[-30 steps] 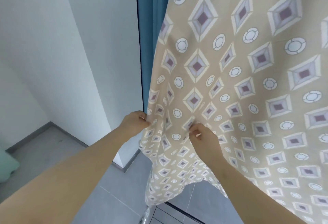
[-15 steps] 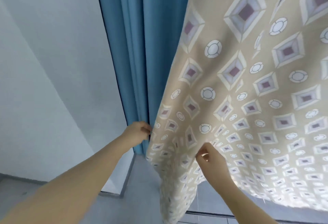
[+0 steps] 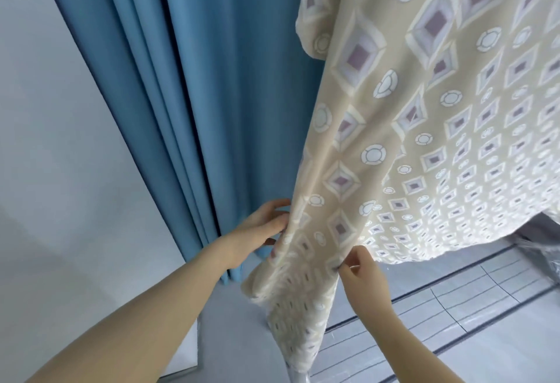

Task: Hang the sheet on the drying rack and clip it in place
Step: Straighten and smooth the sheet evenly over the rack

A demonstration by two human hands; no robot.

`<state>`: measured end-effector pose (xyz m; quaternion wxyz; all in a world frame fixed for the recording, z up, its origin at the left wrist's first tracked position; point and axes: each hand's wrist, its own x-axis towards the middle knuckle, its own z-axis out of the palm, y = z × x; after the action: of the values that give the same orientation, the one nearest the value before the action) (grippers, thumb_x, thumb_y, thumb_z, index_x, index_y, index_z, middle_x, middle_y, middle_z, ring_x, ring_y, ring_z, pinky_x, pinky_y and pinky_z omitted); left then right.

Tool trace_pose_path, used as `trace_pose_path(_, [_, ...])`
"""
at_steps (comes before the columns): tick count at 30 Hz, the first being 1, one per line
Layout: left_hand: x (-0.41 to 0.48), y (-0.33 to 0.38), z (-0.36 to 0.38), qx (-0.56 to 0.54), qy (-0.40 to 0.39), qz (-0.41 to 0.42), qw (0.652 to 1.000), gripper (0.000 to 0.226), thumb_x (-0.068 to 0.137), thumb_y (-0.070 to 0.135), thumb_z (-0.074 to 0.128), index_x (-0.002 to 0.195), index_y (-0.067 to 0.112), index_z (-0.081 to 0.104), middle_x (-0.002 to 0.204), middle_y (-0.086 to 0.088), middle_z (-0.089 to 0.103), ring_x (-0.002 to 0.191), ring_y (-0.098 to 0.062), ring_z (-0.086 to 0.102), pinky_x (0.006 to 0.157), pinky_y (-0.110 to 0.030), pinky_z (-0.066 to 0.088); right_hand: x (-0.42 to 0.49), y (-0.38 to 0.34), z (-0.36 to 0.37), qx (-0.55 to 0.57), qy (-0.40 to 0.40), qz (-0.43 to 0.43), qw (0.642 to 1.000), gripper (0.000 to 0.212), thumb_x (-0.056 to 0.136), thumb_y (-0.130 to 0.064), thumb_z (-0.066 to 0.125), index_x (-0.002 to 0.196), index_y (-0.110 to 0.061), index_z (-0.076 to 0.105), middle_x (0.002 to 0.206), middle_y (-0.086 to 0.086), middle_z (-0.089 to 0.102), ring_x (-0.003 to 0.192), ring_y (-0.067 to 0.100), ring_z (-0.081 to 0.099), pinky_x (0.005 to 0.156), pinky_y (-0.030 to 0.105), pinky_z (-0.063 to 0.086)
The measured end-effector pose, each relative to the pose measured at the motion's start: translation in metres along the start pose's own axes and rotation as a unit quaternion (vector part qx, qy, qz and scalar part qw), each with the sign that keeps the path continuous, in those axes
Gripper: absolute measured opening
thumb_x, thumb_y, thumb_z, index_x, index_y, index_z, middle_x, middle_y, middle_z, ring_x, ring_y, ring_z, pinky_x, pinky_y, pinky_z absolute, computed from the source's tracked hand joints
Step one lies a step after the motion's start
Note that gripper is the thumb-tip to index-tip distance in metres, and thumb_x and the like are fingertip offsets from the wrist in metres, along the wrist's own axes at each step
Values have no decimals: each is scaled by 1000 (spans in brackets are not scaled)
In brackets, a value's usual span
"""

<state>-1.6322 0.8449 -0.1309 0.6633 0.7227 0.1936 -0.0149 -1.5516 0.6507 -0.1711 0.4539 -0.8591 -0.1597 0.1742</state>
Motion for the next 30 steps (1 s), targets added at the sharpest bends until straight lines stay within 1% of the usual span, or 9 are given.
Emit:
trace_pose_path(2, [-6,2,0,2,-31,26,999,56,74,47,62,125,37,42,128,11,53,115,-4,54,96,-25,46,-8,-1,-2,3,5,5,1000,17,86,-4,50,77,-17,46,66,-2,53,58,13,45,52,24,34])
trace_pose_path(6, [-5,-4,1,60,-11,34,998,25,83,11,69,107,15,62,99,1,68,77,1,65,85,-27,53,-25,-5,5,45,1,-29,999,14,81,-3,54,78,-16,50,78,-2,59,72,12,54,62,23,42])
trace_pose_path(10, [3,-15,-3,97,-68,42,992,13,84,0,64,97,-2,66,71,8,69,65,3,63,84,-26,52,-42,-13,24,71,-48,-91,992,31,71,-39,64,98,-26,55,90,-10,60,77,4,55,69,16,45])
trace_pose_path(13, [13,-7,-17,164,-206,26,964,17,87,-3,59,98,6,67,77,14,68,71,7,63,76,-11,50,-38,-28,43,65,42,-86,993,5,88,-30,62,87,-28,57,73,-12,60,67,-2,54,62,14,41])
trace_pose_path(14, [18,-4,-24,175,-225,22,958,20,87,-3,57,92,13,67,75,17,67,71,6,62,75,-11,48,-35,-33,48,55,92,-76,991,15,92,-24,57,77,-22,56,65,-11,55,59,-3,50,57,13,38])
trace_pose_path(17, [32,-1,-42,159,-167,20,973,32,89,-6,47,79,21,61,77,9,65,72,0,61,69,-15,45,-30,-42,58,72,185,-18,980,28,95,-16,49,68,-10,50,59,-6,45,52,2,41,51,15,33])
trace_pose_path(22, [57,-8,-49,151,-6,40,988,33,87,-5,38,86,19,60,90,-1,63,74,-10,59,62,-17,41,-47,-37,59,189,320,89,924,19,93,-13,41,79,-4,49,71,5,52,71,25,48,59,30,36])
trace_pose_path(26, [81,-4,-32,213,-22,76,974,40,88,0,49,125,15,51,121,-3,55,107,-23,56,71,-23,42,-50,-36,51,207,358,120,902,17,88,-13,39,74,-10,49,52,-4,60,80,37,63,57,33,38])
trace_pose_path(30, [110,3,-10,283,-76,116,949,48,83,13,61,127,20,42,129,-3,48,110,-28,55,92,-41,48,-46,-35,43,205,382,147,889,16,84,-13,41,72,-10,51,60,3,60,85,43,63,59,32,38])
